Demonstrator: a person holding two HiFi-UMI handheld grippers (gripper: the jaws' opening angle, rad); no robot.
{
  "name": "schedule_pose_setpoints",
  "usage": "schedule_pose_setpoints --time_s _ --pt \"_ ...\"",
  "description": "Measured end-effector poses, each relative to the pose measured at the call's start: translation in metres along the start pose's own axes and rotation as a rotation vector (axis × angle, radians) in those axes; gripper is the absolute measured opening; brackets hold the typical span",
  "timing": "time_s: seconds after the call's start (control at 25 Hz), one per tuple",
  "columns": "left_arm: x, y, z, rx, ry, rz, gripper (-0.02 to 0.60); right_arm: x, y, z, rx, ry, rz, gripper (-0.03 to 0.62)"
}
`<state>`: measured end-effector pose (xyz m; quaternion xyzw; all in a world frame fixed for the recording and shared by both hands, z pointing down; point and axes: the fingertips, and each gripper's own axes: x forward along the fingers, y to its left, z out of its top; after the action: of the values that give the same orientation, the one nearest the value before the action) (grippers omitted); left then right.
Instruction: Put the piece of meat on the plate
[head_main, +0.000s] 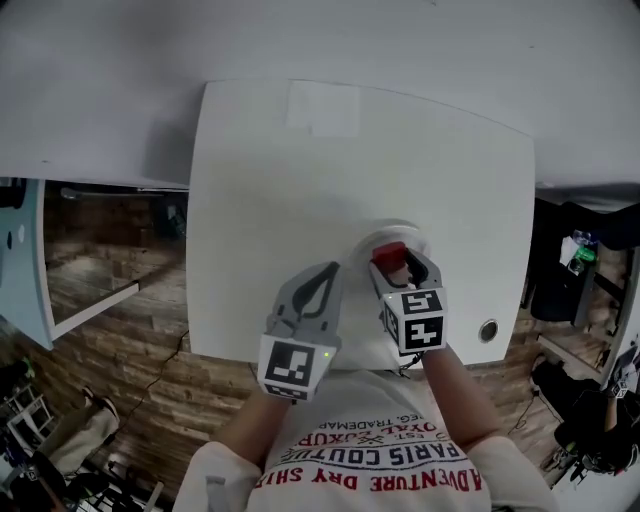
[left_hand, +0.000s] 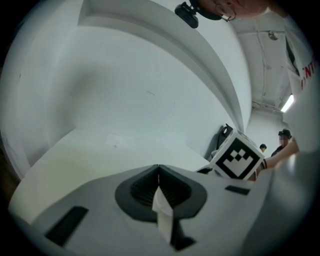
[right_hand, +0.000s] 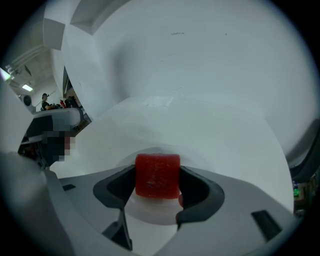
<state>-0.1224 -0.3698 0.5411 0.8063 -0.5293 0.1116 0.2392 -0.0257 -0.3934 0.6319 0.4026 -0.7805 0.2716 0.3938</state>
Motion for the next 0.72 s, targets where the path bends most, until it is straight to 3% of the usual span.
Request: schedule_pose_setpoints --time_s 0.52,0.72 --pt "0.004 0.007 -0.009 -0.002 0.015 0.002 0.006 0.010 -0.002 0.002 0.013 0.001 -0.017 0.278" --pt "0.001 0.003 -0.013 -0.002 0.024 0.005 0.006 0.013 0.000 0.001 -0.056 0.021 -0.003 0.279"
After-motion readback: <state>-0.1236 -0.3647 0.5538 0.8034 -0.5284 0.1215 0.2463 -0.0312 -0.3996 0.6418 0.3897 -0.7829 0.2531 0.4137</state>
